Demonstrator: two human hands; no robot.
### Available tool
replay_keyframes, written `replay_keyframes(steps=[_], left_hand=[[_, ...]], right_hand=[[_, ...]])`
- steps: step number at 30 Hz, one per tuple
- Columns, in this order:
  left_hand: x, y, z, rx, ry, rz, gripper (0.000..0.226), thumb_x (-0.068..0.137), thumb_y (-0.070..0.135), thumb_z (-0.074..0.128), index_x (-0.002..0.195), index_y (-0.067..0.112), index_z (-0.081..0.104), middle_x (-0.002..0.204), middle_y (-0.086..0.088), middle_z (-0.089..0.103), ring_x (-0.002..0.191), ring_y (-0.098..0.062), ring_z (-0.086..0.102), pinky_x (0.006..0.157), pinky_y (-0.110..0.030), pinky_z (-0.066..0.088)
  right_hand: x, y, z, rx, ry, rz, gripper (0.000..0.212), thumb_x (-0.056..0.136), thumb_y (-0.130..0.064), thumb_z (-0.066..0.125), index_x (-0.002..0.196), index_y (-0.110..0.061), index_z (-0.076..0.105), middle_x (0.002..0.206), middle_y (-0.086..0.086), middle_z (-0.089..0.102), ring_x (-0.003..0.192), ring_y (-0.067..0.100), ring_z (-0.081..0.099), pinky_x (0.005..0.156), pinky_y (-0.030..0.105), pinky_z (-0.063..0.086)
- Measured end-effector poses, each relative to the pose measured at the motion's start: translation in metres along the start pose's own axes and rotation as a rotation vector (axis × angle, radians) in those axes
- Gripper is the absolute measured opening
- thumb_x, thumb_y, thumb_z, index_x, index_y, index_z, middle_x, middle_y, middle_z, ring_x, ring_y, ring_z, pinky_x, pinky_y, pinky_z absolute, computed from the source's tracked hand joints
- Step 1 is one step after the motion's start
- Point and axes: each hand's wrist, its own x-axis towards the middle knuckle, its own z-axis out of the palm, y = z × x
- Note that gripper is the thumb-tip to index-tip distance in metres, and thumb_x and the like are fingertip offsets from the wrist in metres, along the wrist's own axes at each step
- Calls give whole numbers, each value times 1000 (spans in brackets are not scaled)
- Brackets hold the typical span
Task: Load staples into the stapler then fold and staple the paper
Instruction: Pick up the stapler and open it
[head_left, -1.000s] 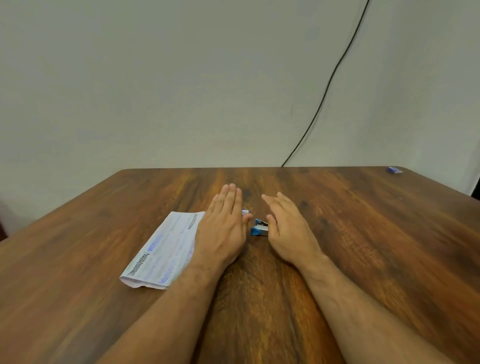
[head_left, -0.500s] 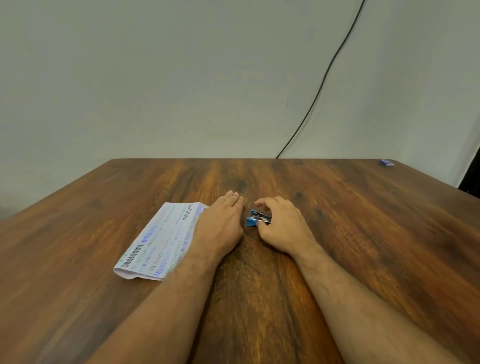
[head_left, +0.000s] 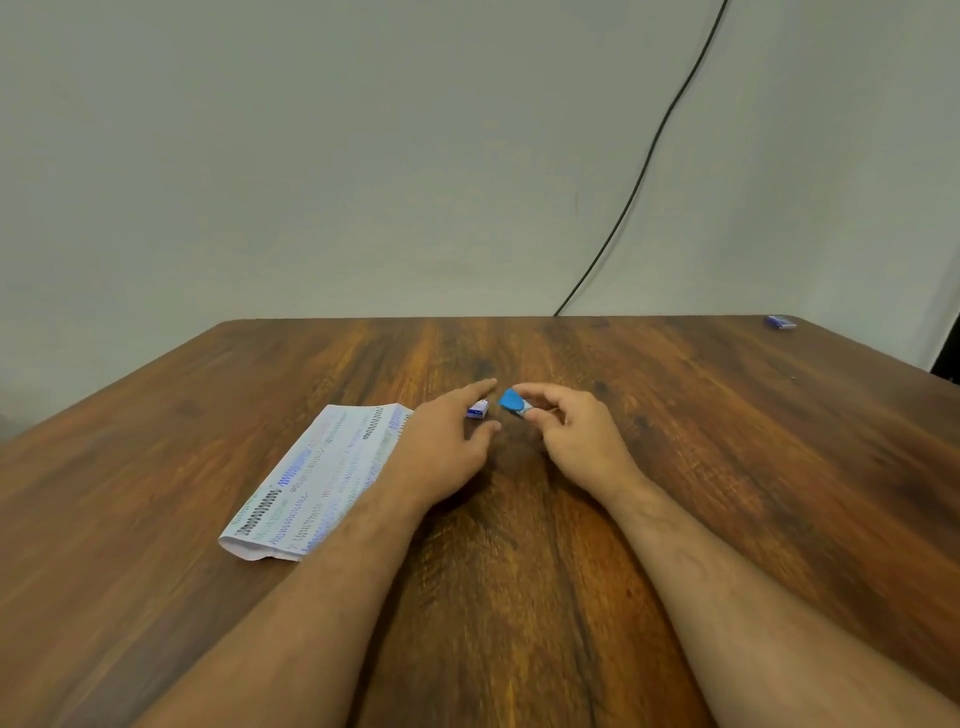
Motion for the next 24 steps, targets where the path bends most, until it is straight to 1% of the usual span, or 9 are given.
replay_keyframes(steps=[2,4,6,8,12,14,17,20,24], left_hand=[[1,-1,-1,-156,-7,-5,46,96,25,62,141,34,57,137,10,65,122,-8,62,109,-37,47],[2,0,-2,-232,-19,0,42,97,24,61,138,34,59,132,12,67,117,-4,63,106,-33,49],[4,2,-5,-270,-2,-22,38,98,23,62,134,32,63,128,11,69,117,-5,63,104,-29,48],[5,2,-8,-333,38,-54,29,96,22,65,124,31,69,116,11,73,109,-5,67,97,-26,51],[4,3,-13,-426,0,-105,19,93,21,69,109,30,75,103,12,76,95,-6,72,89,-30,59],[3,2,-14,-469,-6,-110,18,92,20,71,105,31,76,101,11,77,95,-8,72,89,-32,60],[3,1,-16,-510,-17,-132,22,91,14,72,106,29,77,103,10,77,99,-9,72,92,-33,59],[4,1,-17,-524,-17,-170,27,90,9,72,106,31,78,104,11,78,101,-9,71,94,-33,58],[4,1,-14,-554,-27,-206,32,91,4,70,109,29,78,105,10,78,102,-11,71,96,-36,58]], right_hand=[[-1,-1,-2,139,3,48,30,102,-15,54,128,-24,68,96,-12,73,69,1,64,65,15,49],[-1,-4,0,242,-8,103,29,105,-16,49,127,-21,68,78,2,71,57,5,59,56,21,47],[-2,-8,6,329,-58,148,29,106,-19,46,124,-20,69,83,19,72,61,15,58,55,27,48],[-2,-9,11,381,-96,157,29,106,-21,45,119,-20,71,94,24,73,66,23,58,56,31,47],[-3,-10,5,395,-117,129,20,100,-28,59,106,-20,76,83,5,75,59,11,60,53,25,48],[-3,-11,5,379,-132,109,17,95,-28,68,107,-21,76,89,4,77,60,11,62,57,26,51],[-3,-10,7,321,-90,117,18,94,-27,69,110,-24,76,94,2,78,77,12,70,73,33,57],[-3,-10,8,257,-47,81,22,95,-25,68,115,-25,76,103,-9,76,98,7,69,88,30,55],[-4,-11,9,195,-37,63,24,97,-22,65,118,-23,74,101,-14,73,96,1,66,83,22,50]])
